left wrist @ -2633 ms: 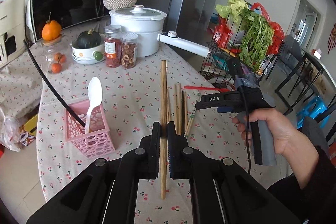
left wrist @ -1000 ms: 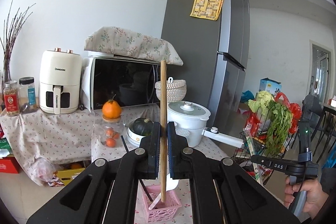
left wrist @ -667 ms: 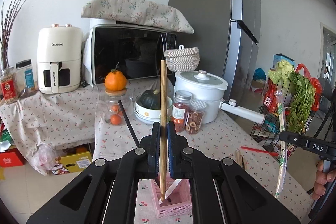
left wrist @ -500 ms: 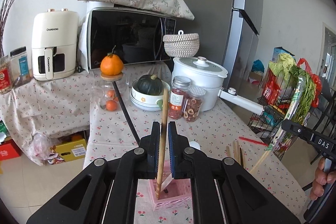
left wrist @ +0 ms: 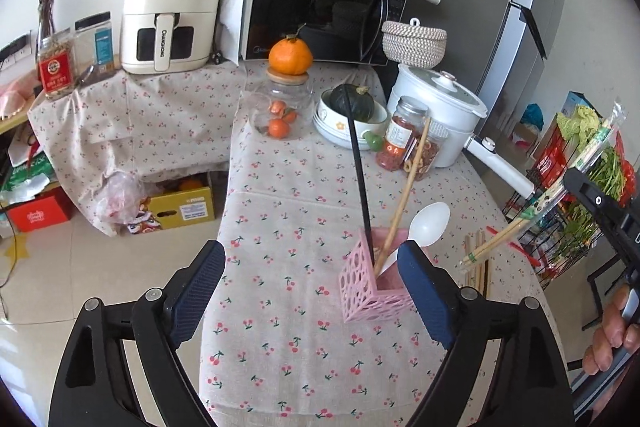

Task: Organize utensils
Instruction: 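Lower both held chopsticks into the pink basket and open both tools, then move both tools back over the wooden chopstick pile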

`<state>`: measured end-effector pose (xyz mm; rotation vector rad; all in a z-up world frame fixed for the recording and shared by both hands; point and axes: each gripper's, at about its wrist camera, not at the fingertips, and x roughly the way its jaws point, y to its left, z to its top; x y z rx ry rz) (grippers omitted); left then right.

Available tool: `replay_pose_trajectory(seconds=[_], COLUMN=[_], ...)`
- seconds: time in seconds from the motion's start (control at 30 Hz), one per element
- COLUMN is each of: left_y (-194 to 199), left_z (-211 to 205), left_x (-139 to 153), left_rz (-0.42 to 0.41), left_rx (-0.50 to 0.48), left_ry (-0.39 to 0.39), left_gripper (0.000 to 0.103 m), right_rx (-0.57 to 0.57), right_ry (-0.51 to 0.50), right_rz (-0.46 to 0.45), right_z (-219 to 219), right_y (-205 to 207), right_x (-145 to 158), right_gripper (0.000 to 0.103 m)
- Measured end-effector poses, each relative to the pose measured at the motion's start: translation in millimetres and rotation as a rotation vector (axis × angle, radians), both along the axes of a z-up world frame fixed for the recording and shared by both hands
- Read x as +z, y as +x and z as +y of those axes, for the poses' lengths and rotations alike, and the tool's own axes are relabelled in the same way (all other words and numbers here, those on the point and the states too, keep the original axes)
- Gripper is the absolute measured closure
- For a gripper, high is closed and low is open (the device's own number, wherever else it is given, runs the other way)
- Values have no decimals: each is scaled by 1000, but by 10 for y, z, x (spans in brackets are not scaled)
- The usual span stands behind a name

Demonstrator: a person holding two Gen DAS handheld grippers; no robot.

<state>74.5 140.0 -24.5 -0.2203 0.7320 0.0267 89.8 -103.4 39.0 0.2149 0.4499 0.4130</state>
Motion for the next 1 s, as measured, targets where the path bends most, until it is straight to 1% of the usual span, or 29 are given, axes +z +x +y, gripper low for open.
replay_pose_trajectory(seconds=[0.13,0.27,0.53,0.73,0.8,0.83,0.87,0.93,1.0], left_y=[-40,-44,-56,-63,-62,-63,-64,-61,-58], left_z=[83,127,78,29,13,3,-10,-42,-80], left_x=[-150,-240,-221,-209,-201,-197,-193,-188,-185], left_rz=[58,95,95,95,95,94,94,94,96], left_rx=[-3,-8,-25,-24,-13,-11,-8,-8,-17], left_ry=[24,25,23,45,64,71,79,85,86], left_gripper=[13,13,13,13,13,13,13,13,13], right_rx=[32,37,14,14,20,22,22,19,18], right_ry=[-6,-33,-69,-86,-80,-76,-72,-61,-56], right_rz=[7,34,95,132,154,160,160,148,136], right_z=[241,420,555,563,552,540,522,474,415], right_y=[25,98,249,311,327,330,326,301,279], right_x=[-16,-107,-304,-385,-413,-416,-411,-378,-337], right_gripper=[97,97,97,95,91,82,70,58,51])
